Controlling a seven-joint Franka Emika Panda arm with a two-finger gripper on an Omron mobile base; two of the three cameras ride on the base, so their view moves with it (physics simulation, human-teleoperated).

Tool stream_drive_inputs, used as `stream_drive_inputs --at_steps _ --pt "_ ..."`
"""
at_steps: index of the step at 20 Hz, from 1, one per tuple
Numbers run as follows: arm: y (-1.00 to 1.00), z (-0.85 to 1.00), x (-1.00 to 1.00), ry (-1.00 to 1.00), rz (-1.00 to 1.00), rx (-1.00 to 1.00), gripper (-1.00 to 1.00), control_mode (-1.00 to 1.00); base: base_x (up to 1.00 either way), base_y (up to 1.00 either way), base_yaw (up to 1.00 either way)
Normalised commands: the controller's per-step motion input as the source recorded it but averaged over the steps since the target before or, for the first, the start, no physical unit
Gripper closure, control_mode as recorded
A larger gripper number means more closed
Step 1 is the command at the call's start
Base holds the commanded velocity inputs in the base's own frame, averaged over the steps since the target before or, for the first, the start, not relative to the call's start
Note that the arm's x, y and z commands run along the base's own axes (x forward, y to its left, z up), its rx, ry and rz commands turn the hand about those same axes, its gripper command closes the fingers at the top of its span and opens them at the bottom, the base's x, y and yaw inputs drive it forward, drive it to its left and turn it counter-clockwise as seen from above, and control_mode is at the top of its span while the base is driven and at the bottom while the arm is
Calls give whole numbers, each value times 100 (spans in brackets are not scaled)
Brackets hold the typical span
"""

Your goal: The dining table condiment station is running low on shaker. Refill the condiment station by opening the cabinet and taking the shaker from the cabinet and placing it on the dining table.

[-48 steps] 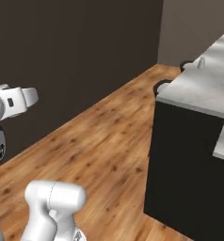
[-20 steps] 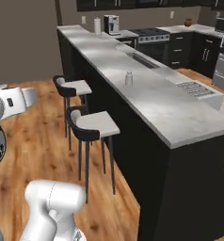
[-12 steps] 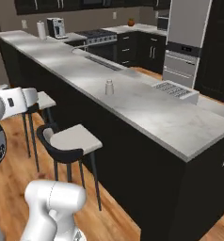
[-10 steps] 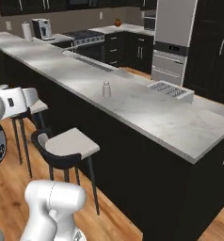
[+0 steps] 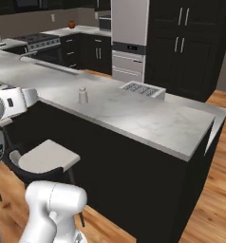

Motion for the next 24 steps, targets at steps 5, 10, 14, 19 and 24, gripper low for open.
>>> stream_drive_inputs --at_steps 5,10,14,19,24 --pt "-69 0 42 0 0 18 100 -100 7 -11 -1" --pt "-78 -12 72 -4 15 19 100 -100 0 0 0" --pt "-15 -31 63 -1 15 2 100 -100 0 0 0" --pt "-1 -25 46 0 12 -11 100 -100 0 0 0" --pt "-27 -21 33 0 12 -5 100 -100 0 0 0"
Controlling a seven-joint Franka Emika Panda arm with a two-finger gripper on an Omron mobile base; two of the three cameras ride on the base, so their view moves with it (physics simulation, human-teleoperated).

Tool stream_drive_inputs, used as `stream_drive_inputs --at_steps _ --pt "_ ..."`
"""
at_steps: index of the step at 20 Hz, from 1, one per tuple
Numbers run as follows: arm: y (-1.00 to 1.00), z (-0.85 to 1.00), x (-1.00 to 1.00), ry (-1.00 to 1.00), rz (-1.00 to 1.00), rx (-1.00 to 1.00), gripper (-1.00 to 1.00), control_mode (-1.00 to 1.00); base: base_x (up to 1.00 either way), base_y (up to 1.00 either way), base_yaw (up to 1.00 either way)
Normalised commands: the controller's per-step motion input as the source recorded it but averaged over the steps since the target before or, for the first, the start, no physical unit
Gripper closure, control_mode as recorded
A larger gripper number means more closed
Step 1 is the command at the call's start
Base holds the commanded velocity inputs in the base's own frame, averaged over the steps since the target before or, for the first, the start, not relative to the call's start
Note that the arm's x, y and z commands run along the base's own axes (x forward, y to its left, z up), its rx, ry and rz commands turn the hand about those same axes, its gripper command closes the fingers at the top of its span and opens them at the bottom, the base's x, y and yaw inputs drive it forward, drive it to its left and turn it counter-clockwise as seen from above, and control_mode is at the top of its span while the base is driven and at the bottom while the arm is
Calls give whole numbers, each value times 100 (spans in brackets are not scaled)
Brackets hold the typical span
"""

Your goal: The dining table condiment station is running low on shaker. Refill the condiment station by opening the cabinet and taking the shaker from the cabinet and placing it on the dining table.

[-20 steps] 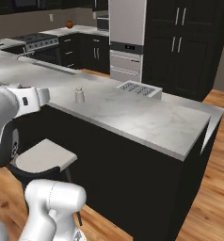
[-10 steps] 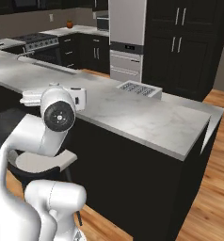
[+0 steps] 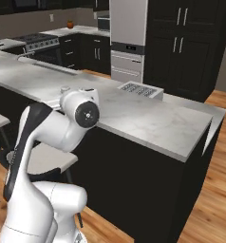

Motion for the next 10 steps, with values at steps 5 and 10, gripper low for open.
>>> stream_drive_inputs --at_steps 5,10 --pt "-36 -30 33 0 9 0 100 -100 0 0 0" --pt "-11 -28 56 3 7 0 100 -100 0 0 0"
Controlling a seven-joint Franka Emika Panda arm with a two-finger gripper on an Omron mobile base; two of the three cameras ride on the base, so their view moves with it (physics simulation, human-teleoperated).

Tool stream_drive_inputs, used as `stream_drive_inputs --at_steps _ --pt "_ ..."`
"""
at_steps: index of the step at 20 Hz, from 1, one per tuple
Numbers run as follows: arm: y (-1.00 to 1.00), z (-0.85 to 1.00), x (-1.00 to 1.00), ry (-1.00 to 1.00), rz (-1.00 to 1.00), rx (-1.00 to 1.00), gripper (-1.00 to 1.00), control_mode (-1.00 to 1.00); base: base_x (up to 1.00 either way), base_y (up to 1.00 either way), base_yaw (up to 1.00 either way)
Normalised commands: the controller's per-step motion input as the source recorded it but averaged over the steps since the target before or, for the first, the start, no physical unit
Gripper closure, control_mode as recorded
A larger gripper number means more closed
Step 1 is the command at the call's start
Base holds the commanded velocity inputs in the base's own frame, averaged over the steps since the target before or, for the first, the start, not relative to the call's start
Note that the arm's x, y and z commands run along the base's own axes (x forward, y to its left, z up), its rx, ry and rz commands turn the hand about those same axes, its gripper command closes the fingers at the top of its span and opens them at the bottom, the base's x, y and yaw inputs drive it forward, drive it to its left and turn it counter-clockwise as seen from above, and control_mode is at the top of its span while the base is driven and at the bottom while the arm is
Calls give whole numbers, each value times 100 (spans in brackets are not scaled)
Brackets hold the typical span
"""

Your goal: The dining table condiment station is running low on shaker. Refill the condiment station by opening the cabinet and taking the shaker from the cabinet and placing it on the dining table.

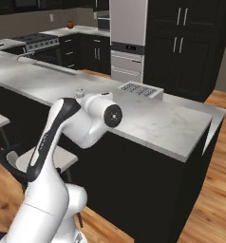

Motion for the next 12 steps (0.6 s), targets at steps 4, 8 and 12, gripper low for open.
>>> stream_drive_inputs --at_steps 4,8,12 --pt "0 -29 84 9 8 0 100 -100 0 0 0" --pt "1 -31 95 7 6 0 100 -100 0 0 0" --pt "0 -31 66 -2 2 -1 100 -100 0 0 0"
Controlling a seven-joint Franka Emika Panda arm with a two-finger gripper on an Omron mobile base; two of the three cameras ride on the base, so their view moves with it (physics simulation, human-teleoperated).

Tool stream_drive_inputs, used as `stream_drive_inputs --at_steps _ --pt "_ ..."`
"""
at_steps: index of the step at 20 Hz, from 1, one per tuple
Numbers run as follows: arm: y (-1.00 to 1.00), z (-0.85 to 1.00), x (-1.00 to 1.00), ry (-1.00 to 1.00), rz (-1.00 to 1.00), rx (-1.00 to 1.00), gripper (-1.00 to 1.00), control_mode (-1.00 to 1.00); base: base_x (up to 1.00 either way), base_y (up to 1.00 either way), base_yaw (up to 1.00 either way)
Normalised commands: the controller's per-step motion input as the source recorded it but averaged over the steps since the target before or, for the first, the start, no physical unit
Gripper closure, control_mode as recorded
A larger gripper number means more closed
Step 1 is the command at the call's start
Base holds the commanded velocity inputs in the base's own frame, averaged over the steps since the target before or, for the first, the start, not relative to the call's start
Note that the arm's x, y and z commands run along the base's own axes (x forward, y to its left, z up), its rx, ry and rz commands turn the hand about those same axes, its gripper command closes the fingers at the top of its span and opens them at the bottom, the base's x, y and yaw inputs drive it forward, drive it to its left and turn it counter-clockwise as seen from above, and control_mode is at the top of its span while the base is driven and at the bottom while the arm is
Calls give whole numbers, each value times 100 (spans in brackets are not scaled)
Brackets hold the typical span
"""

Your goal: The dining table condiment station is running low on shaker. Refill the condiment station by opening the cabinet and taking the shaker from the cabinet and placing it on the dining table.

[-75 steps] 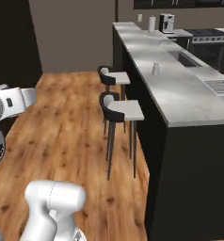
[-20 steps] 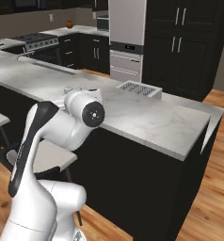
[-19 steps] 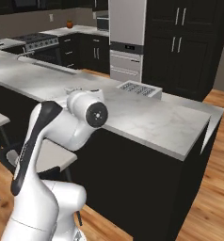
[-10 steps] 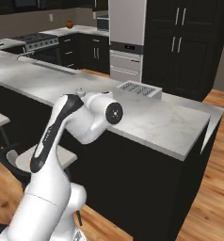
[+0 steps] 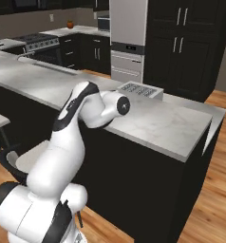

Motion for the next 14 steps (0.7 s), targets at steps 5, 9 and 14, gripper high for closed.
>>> stream_drive_inputs --at_steps 5,9,14 --pt "4 -35 64 -6 2 -7 100 -100 0 0 0" --pt "1 -22 72 7 3 -4 100 -100 0 0 0" --pt "0 -19 68 4 9 0 100 -100 0 0 0"
